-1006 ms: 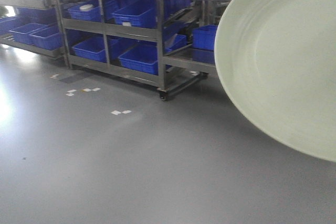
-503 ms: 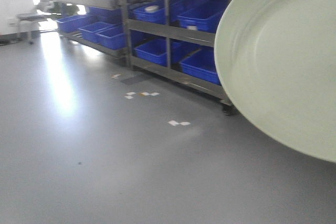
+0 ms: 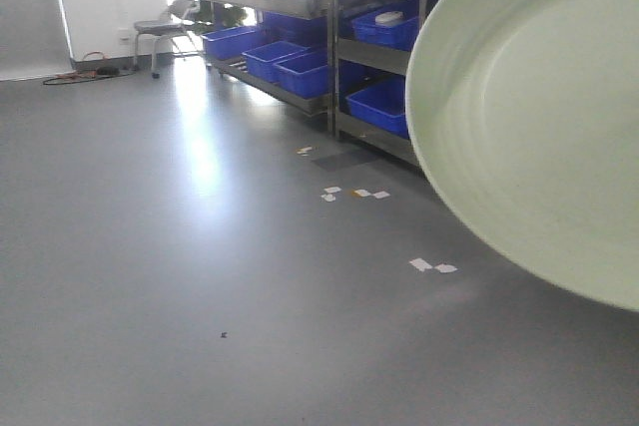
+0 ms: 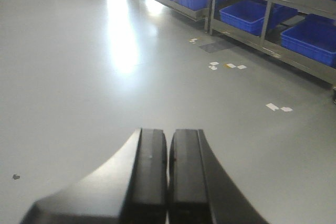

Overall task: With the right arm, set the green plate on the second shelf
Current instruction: 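Carry the plate in the right gripper while driving across the floor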

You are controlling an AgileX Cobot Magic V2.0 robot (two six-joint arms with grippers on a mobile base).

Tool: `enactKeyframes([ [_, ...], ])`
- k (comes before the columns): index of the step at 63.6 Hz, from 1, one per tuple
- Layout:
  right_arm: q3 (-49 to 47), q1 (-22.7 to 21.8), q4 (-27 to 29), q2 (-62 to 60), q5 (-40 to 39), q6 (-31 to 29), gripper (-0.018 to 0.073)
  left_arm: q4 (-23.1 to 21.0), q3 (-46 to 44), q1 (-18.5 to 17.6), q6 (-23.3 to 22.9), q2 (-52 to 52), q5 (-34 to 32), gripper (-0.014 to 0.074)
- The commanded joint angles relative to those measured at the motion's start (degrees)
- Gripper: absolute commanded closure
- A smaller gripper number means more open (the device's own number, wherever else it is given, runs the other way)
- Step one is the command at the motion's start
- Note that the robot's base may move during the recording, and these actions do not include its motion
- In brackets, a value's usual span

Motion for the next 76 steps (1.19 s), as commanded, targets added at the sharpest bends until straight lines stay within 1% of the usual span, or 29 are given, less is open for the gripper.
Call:
enactKeyframes([
  [1, -1.95, -0.33, 0.00, 0.06, -6.04, 0.11, 0.0503, -0.10, 2.29, -0.36, -0.32, -1.30, -5.01, 0.0472],
  [76, -1.95, -0.33, 0.00, 0.06, -6.04, 0.11, 0.0503, -0.10, 2.29, -0.36, -0.32, -1.30, -5.01, 0.0472],
])
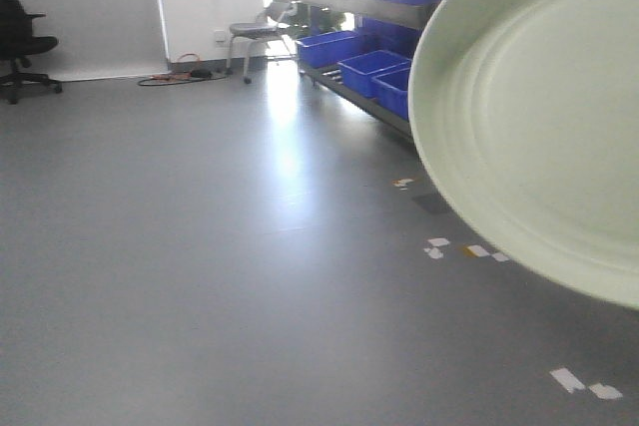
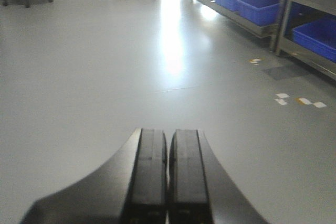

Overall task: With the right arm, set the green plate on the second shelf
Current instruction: 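Carry the plate in the right gripper while driving across the floor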

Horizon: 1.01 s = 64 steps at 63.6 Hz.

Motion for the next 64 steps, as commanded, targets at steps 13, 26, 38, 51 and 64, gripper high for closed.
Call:
enactKeyframes([
  [13, -1.95, -0.33, 0.00, 0.06, -6.04, 0.11, 0.0503, -0.10, 2.29, -0.36, -0.32, -1.30, -5.01, 0.0472],
  [26, -1.95, -0.33, 0.00, 0.06, -6.04, 0.11, 0.0503, -0.10, 2.29, -0.36, -0.32, -1.30, -5.01, 0.0472],
  [38, -1.95, -0.33, 0.00, 0.06, -6.04, 0.11, 0.0503, -0.10, 2.29, -0.36, -0.32, -1.30, -5.01, 0.0472],
  [51, -1.95, -0.33, 0.00, 0.06, -6.04, 0.11, 0.0503, -0.10, 2.29, -0.36, -0.32, -1.30, -5.01, 0.0472],
  [64, -1.95, -0.33, 0.00, 0.06, -6.04, 0.11, 0.0503, -0.10, 2.29, -0.36, -0.32, -1.30, -5.01, 0.0472],
])
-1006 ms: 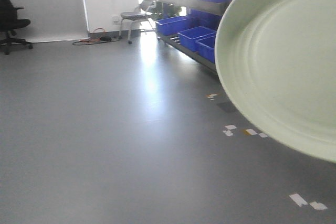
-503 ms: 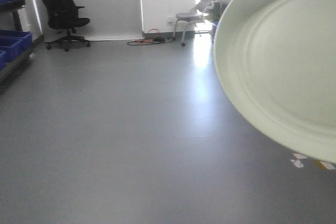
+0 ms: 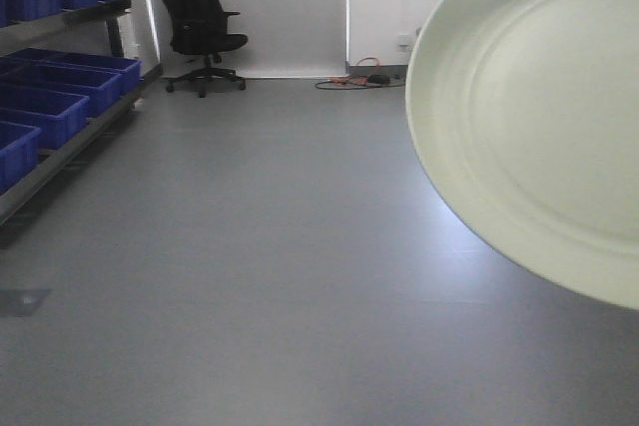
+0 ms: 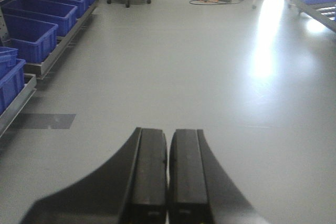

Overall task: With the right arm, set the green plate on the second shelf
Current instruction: 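Carry the plate in the right gripper while driving across the floor, then drive up to the shelving rack with blue bins, plate held high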

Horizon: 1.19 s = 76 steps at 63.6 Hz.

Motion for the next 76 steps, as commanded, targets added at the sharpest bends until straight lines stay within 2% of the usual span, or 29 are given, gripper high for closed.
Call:
enactKeyframes([
  [1, -1.95, -0.33, 0.00, 0.06, -6.04, 0.11, 0.0503, -0.10, 2.29, -0.36, -0.32, -1.30, -5.01, 0.0472],
  [76, -1.95, -0.33, 0.00, 0.06, -6.04, 0.11, 0.0503, -0.10, 2.29, -0.36, -0.32, -1.30, -5.01, 0.0472],
])
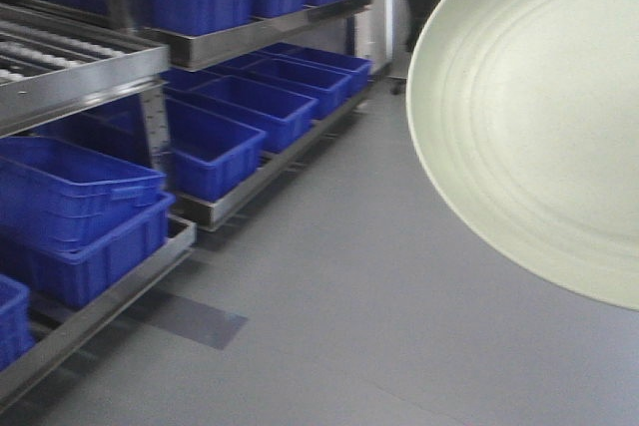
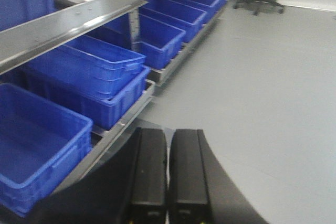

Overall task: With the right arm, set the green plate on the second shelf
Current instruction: 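Drive up to the shelving rack with blue bins, plate held high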

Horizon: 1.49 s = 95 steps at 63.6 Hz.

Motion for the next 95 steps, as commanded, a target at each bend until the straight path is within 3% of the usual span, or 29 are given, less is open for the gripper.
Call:
enactKeyframes([
  [1, -1.95, -0.33, 0.00, 0.06, -6.04, 0.11, 0.0503, -0.10, 2.29, -0.36, -0.32, -1.30, -5.01, 0.0472],
  [95, -1.95, -0.33, 0.00, 0.06, -6.04, 0.11, 0.0503, -0.10, 2.29, -0.36, -0.32, -1.30, -5.01, 0.0472],
])
